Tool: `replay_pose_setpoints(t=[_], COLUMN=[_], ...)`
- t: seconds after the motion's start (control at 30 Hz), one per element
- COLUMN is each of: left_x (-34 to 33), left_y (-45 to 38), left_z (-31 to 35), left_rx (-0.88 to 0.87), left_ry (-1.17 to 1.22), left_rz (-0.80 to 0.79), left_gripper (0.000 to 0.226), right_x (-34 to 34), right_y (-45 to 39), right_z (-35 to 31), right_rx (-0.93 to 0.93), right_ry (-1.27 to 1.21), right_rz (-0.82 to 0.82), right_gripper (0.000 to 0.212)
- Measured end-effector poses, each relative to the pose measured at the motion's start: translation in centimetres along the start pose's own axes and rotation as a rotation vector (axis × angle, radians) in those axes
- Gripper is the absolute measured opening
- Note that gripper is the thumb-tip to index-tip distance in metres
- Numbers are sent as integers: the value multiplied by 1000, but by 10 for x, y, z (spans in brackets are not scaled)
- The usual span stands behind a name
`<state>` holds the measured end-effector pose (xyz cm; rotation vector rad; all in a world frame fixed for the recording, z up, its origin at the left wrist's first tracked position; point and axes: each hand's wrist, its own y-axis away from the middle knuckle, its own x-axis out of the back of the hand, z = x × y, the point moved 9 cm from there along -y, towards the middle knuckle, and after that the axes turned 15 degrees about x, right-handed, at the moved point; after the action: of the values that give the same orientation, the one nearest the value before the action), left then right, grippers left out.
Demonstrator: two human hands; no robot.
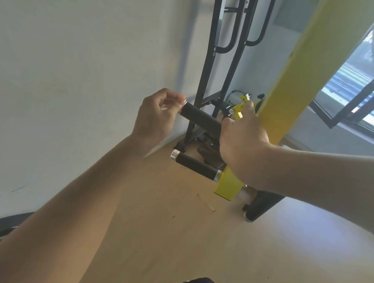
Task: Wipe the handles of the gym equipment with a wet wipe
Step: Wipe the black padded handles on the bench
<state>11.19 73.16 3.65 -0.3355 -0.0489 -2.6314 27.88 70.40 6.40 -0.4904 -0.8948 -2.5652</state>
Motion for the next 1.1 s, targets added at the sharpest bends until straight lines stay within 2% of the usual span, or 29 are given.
replay_pose_setpoints(t=[0.07,0.13,0.17,0.23,0.3,0.33,0.37,0.47,0.53,0.6,0.73,0.77,0.83,0.9,1.0,1.1], left_x=[-2,-3,-4,-10,-16,-18,-18,-16,-18,-20,-27,-28,-34,-40,-40,-43], left_y=[2,5,7,16,31,38,44,49,45,42,35,33,30,28,26,25], left_z=[-1,-13,-25,-56,-88,-101,-111,-129,-137,-142,-148,-148,-151,-156,-154,-157], left_rx=[23,68,102,181,242,259,271,305,338,351,338,335,341,390,394,408], left_ry=[44,127,170,192,168,146,119,60,26,-3,37,21,2,56,48,107], left_rz=[-17,-38,-53,-96,-126,-126,-111,-51,-28,-14,-9,-10,-53,-115,-137,-140], left_gripper=[7,10,13,24,28,27,25,22,23,23,31,34,39,36,28,26], right_x=[9,31,40,43,20,5,-8,-34,-31,-21,-12,-12,-14,-19,-24,-25], right_y=[9,21,25,26,11,-1,-12,-42,-60,-76,-95,-104,-125,-130,-119,-121], right_z=[-1,-4,-10,-29,-42,-47,-47,-46,-49,-50,-29,-31,-57,-90,-91,-82], right_rx=[4,-3,33,171,193,160,96,-116,-178,-167,-244,-223,-67,90,89,95], right_ry=[15,-23,-122,-441,-1012,-1305,-1497,-1752,-1835,-1821,-1418,-1328,-1184,-1128,-1015,-987], right_rz=[56,295,436,623,585,558,595,736,820,873,970,928,663,442,506,566], right_gripper=[48,37,32,26,26,20,15,18,7,14,24,23,24,36,48,37])
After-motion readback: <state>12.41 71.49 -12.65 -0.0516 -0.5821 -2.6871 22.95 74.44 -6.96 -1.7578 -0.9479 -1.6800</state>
